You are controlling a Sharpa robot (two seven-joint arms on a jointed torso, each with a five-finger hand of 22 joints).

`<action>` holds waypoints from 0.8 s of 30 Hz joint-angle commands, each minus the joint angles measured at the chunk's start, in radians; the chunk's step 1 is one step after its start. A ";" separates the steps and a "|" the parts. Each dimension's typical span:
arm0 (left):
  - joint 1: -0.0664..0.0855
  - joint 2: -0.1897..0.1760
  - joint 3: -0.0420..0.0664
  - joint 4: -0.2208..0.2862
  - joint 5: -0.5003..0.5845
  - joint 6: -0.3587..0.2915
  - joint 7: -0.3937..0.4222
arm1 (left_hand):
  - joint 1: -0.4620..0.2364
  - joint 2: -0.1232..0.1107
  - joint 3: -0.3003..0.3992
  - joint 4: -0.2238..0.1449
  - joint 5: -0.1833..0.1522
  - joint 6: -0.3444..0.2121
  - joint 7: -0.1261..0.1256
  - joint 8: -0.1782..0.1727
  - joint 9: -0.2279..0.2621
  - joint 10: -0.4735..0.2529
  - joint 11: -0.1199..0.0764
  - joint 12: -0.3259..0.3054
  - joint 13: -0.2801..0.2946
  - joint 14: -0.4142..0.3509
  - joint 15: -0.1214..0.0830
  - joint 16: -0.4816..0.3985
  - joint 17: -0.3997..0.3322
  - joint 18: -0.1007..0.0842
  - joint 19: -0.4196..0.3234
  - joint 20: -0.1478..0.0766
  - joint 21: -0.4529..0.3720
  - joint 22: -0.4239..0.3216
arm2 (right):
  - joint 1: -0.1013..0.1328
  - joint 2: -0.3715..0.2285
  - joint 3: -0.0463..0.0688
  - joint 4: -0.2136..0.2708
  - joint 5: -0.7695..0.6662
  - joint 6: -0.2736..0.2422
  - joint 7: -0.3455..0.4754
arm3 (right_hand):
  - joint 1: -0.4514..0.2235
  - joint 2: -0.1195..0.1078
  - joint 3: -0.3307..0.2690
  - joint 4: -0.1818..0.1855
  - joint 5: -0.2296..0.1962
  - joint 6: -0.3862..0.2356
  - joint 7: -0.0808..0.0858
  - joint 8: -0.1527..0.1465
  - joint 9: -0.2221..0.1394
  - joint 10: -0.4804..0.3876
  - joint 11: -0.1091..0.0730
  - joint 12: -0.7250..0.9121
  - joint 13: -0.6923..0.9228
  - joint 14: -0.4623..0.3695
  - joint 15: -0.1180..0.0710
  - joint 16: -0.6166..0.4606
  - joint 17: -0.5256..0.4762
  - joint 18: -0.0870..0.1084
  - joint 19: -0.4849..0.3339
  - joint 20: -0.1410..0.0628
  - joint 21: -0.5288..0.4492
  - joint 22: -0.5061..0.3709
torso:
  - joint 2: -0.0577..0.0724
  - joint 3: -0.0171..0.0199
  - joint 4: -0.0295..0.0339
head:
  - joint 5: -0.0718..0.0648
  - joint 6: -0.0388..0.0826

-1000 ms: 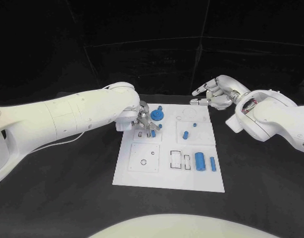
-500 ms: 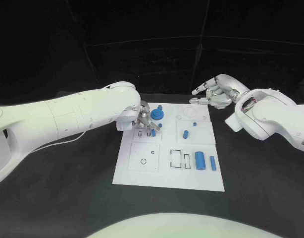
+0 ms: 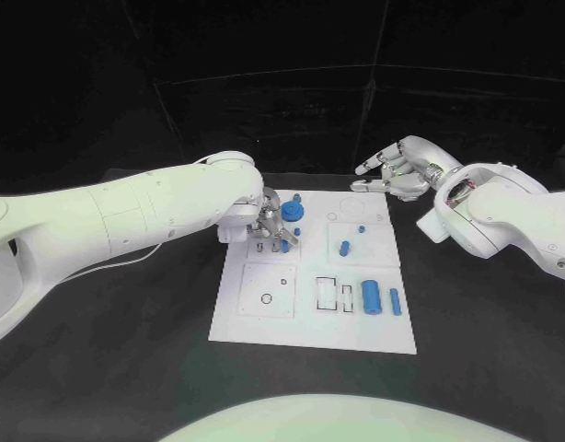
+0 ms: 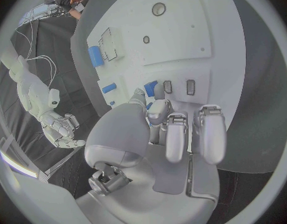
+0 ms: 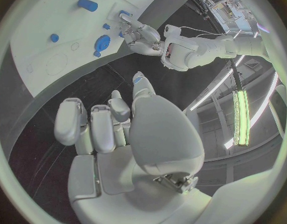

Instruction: Assemble the parts on the task board

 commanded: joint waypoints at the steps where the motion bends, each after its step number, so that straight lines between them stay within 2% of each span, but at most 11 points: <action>1: 0.001 0.001 0.000 -0.002 -0.005 0.014 0.004 | 0.013 0.000 0.001 -0.005 -0.001 -0.006 -0.001 0.006 0.002 0.005 -0.003 0.003 0.002 0.102 -0.006 0.003 0.263 -0.011 0.037 -0.006 0.004 0.045 | 0.002 0.001 0.001 0.000 0.002 0.005 0.002 | -0.002 0.010 -0.006 -0.001 0.006 0.004 -0.002 0.004 -0.001 0.001 -0.005 -0.004 -0.001 0.031 -0.009 -0.005 -0.001 0.014 -0.007 -0.003 -0.005 -0.001 | 0.000 -0.0003 0.0003 | 0.000 -0.001; 4: 0.001 0.002 0.000 -0.003 -0.005 0.012 0.003 | 0.017 0.003 0.004 -0.008 -0.001 -0.007 -0.001 0.007 0.003 0.005 -0.003 0.004 0.002 0.102 -0.006 0.003 0.263 -0.011 0.036 -0.006 0.004 0.044 | 0.002 0.001 0.001 0.000 0.002 0.005 0.002 | -0.003 0.011 -0.007 0.000 0.006 0.004 -0.002 0.004 -0.001 0.002 -0.005 -0.004 -0.001 0.031 -0.009 -0.005 0.000 0.014 -0.007 -0.003 -0.005 -0.002 | 0.000 -0.0001 0.0004 | 0.000 -0.003; 10: 0.001 0.002 0.000 -0.004 -0.005 0.012 0.003 | 0.061 0.029 0.039 -0.039 0.000 -0.019 -0.001 0.009 0.012 0.001 -0.003 0.002 0.000 0.102 -0.006 0.003 0.263 -0.011 0.035 -0.006 0.003 0.045 | 0.002 0.002 0.001 0.000 0.002 0.005 0.003 | -0.003 0.011 -0.007 0.000 0.006 0.004 -0.002 0.004 -0.001 0.002 -0.005 -0.004 -0.001 0.031 -0.009 -0.005 0.000 0.014 -0.007 -0.003 -0.005 -0.002 | 0.000 -0.0002 -0.0004 | 0.000 -0.005; 14: 0.000 0.002 0.000 -0.003 -0.005 0.013 0.008 | 0.108 0.045 0.076 -0.075 0.000 -0.027 -0.005 0.007 0.014 -0.001 -0.007 -0.001 -0.001 0.102 -0.008 0.003 0.263 -0.010 0.034 -0.008 0.002 0.044 | 0.002 0.003 0.001 -0.001 0.002 0.006 0.003 | -0.003 0.011 -0.007 0.000 0.006 0.004 -0.002 0.004 -0.001 0.002 -0.005 -0.004 -0.001 0.031 -0.009 -0.005 0.000 0.014 -0.007 -0.003 -0.005 -0.002 | 0.001 0.0000 -0.0004 | 0.000 -0.006; 16: 0.000 0.001 0.000 -0.001 -0.005 0.012 0.014 | 0.148 0.054 0.110 -0.105 0.003 -0.035 -0.007 0.001 0.013 -0.005 -0.010 -0.005 -0.005 0.102 -0.011 0.003 0.263 -0.010 0.033 -0.010 0.001 0.041 | 0.002 0.003 0.001 -0.001 0.002 0.007 0.003 | -0.003 0.011 -0.007 0.000 0.006 0.004 -0.002 0.004 -0.001 0.002 -0.005 -0.004 -0.001 0.031 -0.009 -0.005 0.000 0.014 -0.007 -0.003 -0.005 -0.002 | 0.000 -0.0002 0.0000 | -0.001 -0.007; 18: 0.000 0.000 0.000 0.001 -0.005 0.008 0.022 | 0.187 0.060 0.146 -0.135 0.020 -0.044 -0.009 -0.006 0.011 -0.010 -0.012 -0.011 -0.009 0.102 -0.013 0.003 0.263 -0.009 0.032 -0.012 -0.001 0.039 | 0.002 0.004 0.001 -0.002 0.002 0.007 0.003 | -0.003 0.011 -0.007 0.000 0.006 0.004 -0.002 0.004 -0.001 0.002 -0.005 -0.004 -0.001 0.031 -0.009 -0.005 0.000 0.014 -0.007 -0.003 -0.005 -0.002 | 0.000 -0.0003 0.0003 | -0.001 -0.008; 21: 0.000 -0.003 0.000 0.005 -0.004 -0.005 0.037 | 0.233 0.056 0.214 -0.178 0.063 -0.058 -0.006 -0.019 0.007 -0.018 -0.010 -0.021 -0.015 0.102 -0.014 0.003 0.263 -0.009 0.031 -0.014 -0.003 0.036 | 0.002 0.005 0.001 -0.003 0.002 0.009 0.003 | -0.003 0.011 -0.007 0.001 0.006 0.004 -0.002 0.004 -0.001 0.002 -0.005 -0.004 -0.001 0.031 -0.009 -0.005 0.000 0.014 -0.007 -0.003 -0.005 -0.002 | 0.000 0.0000 0.0009 | -0.001 -0.009; 23: 0.000 -0.006 0.000 0.008 -0.004 -0.014 0.045 | 0.238 0.046 0.266 -0.197 0.069 -0.065 0.002 -0.025 0.006 -0.021 -0.005 -0.028 -0.020 0.102 -0.010 0.003 0.263 -0.009 0.030 -0.011 -0.004 0.035 | 0.002 0.005 0.001 -0.003 0.002 0.010 0.002 | -0.004 0.012 -0.009 0.002 0.007 0.004 -0.002 0.004 -0.001 0.002 -0.005 -0.003 -0.001 0.031 -0.009 -0.005 0.001 0.014 -0.008 -0.003 -0.006 -0.002 | 0.000 0.0005 0.0014 | -0.003 -0.009; 24: 0.000 -0.009 0.000 0.011 -0.004 -0.019 0.048 | 0.215 0.026 0.323 -0.204 0.066 -0.065 0.007 -0.027 0.007 -0.020 0.008 -0.031 -0.024 0.102 -0.006 0.003 0.263 -0.009 0.030 -0.005 -0.005 0.034 | 0.002 0.005 0.001 -0.004 0.002 0.010 0.002 | -0.004 0.012 -0.009 0.002 0.007 0.004 -0.002 0.004 -0.001 0.002 -0.005 -0.003 -0.001 0.031 -0.009 -0.005 0.001 0.014 -0.008 -0.003 -0.006 -0.002 | 0.000 0.0005 0.0013 | -0.003 -0.009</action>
